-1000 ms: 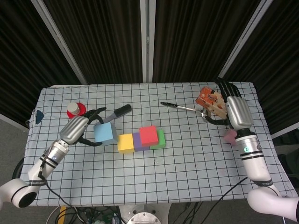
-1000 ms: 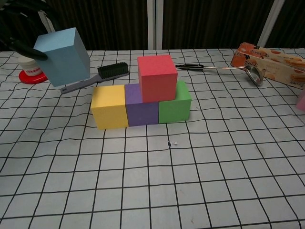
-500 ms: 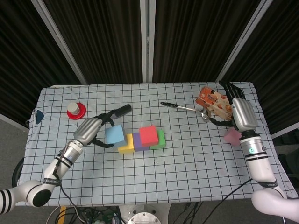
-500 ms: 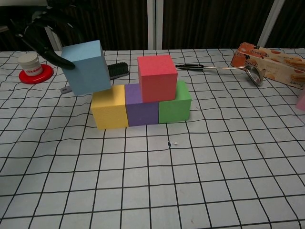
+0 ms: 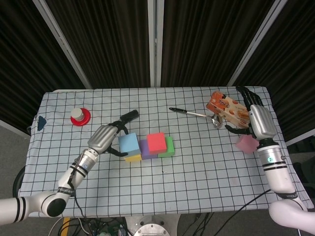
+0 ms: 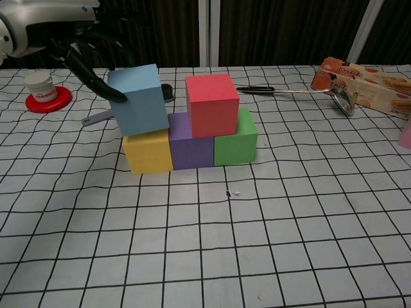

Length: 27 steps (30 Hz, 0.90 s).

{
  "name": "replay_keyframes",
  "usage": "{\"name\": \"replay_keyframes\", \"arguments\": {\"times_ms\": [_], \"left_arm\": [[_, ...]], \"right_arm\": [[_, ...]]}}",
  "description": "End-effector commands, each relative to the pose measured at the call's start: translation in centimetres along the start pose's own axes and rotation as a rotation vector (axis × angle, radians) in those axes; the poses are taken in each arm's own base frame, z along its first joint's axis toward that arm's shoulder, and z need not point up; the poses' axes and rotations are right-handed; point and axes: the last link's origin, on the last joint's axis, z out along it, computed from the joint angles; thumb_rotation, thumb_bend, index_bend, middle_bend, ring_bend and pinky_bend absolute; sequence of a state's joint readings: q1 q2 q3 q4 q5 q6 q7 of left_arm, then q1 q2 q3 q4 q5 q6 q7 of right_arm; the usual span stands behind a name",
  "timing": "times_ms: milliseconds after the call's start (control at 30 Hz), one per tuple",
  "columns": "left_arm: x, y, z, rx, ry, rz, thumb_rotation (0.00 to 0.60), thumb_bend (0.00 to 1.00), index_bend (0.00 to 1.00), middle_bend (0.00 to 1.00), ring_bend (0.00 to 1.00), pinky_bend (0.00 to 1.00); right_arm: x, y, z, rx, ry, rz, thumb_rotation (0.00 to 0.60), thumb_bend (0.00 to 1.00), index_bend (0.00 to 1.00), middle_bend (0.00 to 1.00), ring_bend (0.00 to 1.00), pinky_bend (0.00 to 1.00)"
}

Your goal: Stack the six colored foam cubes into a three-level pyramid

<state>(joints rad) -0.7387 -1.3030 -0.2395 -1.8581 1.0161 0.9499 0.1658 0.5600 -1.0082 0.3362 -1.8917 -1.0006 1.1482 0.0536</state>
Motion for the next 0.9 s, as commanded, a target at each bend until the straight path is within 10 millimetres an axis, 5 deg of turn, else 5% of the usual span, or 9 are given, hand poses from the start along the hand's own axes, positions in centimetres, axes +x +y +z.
{"name": "replay_keyframes", "arguments": {"times_ms": [33, 900], "left_arm": [[-0.3, 0.5, 0.2, 0.002, 0.001, -0.005, 0.600, 0.06, 0.06, 0.47, 0.19, 0.32], [-1.4, 1.4, 0.9, -0.046, -0.020, 0.066, 0.600, 0.06, 0.06, 0.46, 0.18, 0.31]], "right_arm": [[0.1, 0.1, 0.0, -0.001, 0.001, 0.001, 0.600, 0.06, 0.00, 0.01, 0.00, 0.00], [0.3, 1.2, -0.3, -0.017, -0.005, 0.018, 0.600, 0.06, 0.00, 0.02, 0.00, 0.00]]}}
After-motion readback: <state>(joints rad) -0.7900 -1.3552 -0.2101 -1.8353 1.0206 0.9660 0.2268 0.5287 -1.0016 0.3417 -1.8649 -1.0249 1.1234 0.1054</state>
